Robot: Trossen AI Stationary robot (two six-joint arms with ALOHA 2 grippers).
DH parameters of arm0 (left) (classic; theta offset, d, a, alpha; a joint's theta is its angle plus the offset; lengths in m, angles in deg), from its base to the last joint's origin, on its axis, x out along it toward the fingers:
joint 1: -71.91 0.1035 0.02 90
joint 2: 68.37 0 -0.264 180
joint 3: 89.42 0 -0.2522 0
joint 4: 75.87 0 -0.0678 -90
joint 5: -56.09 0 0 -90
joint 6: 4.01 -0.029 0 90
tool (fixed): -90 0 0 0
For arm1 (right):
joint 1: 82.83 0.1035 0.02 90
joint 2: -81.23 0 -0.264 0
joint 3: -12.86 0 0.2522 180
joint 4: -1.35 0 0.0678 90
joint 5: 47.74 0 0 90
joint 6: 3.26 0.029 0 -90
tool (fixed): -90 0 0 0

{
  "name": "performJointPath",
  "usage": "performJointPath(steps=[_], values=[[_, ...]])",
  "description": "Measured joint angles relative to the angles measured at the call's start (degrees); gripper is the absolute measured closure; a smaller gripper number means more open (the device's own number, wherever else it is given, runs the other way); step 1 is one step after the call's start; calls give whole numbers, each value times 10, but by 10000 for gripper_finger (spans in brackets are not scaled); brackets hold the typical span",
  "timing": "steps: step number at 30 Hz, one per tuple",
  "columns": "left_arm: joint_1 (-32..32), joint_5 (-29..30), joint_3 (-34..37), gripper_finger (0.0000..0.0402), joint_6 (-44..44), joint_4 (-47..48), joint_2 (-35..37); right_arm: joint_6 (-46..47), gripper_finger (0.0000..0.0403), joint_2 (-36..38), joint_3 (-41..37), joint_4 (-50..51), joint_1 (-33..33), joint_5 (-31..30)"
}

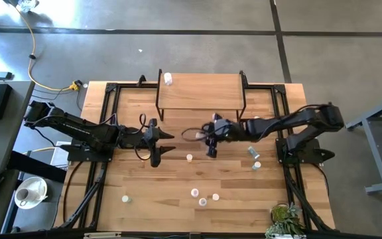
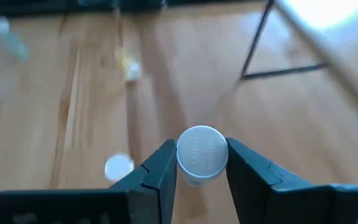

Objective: Pick and place medicine bottles onto shelf by color
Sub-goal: Put the top left blue pill bottle on the shelf

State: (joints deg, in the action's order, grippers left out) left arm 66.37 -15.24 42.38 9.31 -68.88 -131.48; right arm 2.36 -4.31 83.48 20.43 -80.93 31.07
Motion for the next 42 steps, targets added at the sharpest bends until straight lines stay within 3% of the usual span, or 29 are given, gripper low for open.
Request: performJointPath(steps=[7, 12, 21, 33, 42], values=[[0, 0, 0, 193, 0, 1, 0, -31, 296, 67, 77, 94, -39, -86], [0, 0, 0, 193, 0, 1, 0, -56, 296, 99, 122, 120, -81, -108], [0, 0, 0, 193, 0, 1, 0, -55, 296, 123, 148, 127, -185, -107], [0, 0, 0, 193, 0, 3, 0, 33, 296, 110, 147, 204, -319, -95], [0, 0, 0, 193, 0, 2, 0, 77, 296, 69, 146, 247, -367, -16]])
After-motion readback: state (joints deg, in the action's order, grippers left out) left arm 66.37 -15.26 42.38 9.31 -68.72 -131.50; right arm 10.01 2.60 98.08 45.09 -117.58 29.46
